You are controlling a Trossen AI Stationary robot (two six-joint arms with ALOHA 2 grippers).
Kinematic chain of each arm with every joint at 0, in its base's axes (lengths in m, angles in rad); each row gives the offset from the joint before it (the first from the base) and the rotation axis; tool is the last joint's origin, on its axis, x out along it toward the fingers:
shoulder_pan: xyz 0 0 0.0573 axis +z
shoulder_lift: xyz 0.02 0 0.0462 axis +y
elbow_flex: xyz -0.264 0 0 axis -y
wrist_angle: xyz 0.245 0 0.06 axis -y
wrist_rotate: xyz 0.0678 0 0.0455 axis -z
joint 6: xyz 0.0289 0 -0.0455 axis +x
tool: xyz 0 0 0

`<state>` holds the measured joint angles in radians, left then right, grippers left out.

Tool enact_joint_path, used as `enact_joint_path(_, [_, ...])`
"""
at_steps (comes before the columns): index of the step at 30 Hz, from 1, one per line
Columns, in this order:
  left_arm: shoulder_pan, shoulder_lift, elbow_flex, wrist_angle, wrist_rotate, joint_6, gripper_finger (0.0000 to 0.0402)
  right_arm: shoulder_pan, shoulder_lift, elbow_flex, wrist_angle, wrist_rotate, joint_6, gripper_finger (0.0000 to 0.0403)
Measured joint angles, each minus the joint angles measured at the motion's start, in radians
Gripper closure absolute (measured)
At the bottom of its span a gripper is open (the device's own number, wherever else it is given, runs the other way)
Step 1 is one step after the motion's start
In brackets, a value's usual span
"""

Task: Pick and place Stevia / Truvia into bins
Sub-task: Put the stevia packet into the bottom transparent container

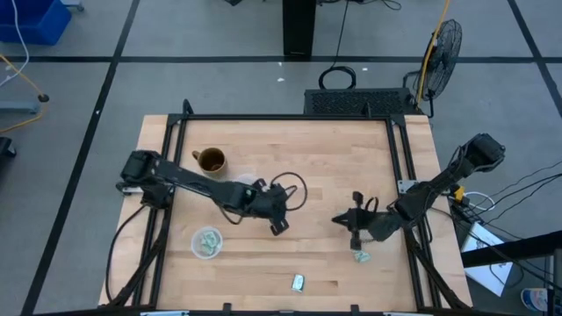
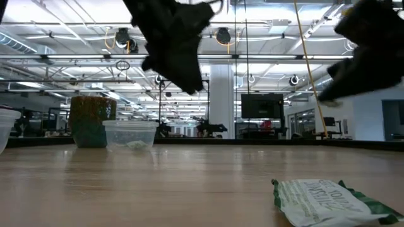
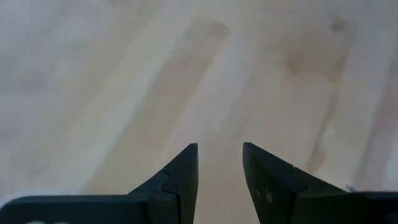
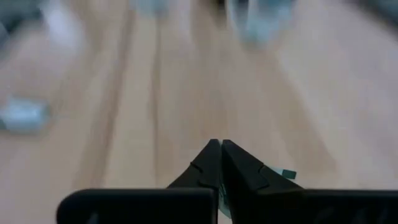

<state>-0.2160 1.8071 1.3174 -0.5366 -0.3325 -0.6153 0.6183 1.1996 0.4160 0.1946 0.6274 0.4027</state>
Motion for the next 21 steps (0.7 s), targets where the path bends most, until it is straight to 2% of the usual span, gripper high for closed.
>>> enact_joint_path(2, [0.007,0.036,0.0,0.076,0.051,0.04,0.027,-0.024,-0.006,0.003,0.138,0.0,-0.11,0.0401])
enact_joint_path(5, [0.006,0.082,0.0,0.255,0.084,0.101,0.027,-0.065,-0.013,0.003,0.32,-0.002,-0.19,0.0401])
enact_joint_path(9, [-0.01,0.116,0.0,0.498,0.144,0.349,0.027,-0.119,-0.013,0.004,0.485,-0.024,-0.249,0.0402])
enact_joint_path(13, [-0.025,0.133,0.0,0.657,0.123,0.549,0.027,-0.165,-0.012,0.003,0.501,-0.117,-0.232,0.0402])
enact_joint_path(17, [-0.022,0.145,0.0,0.77,0.032,0.622,0.027,-0.2,-0.012,0.003,0.511,-0.134,-0.113,0.0402])
enact_joint_path(21, [-0.013,0.146,0.0,0.779,0.012,0.663,0.027,-0.226,-0.013,0.003,0.514,-0.135,-0.055,0.0402])
